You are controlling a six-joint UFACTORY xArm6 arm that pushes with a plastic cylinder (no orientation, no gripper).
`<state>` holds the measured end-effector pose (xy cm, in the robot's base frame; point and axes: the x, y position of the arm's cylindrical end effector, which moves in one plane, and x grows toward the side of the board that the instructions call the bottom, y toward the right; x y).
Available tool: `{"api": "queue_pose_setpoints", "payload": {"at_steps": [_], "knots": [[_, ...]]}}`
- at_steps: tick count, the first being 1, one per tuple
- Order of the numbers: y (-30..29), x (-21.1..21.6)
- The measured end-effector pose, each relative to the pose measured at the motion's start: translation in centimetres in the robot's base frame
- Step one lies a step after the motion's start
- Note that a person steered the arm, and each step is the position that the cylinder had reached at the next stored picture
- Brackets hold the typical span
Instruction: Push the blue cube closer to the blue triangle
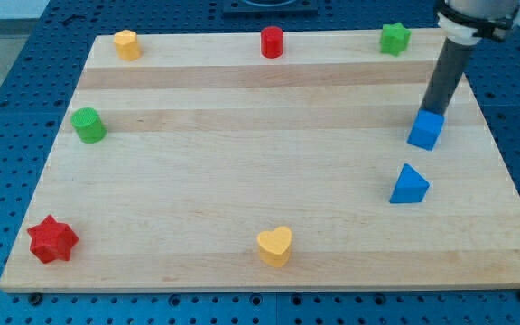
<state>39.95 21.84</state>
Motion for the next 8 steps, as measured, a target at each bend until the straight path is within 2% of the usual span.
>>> {"api": "queue_pose_setpoints", "payload": {"at_steps": [2,6,8], "knots": [[-2.3,2.0],[-2.5,4.6],[-4.3,6.1]]}}
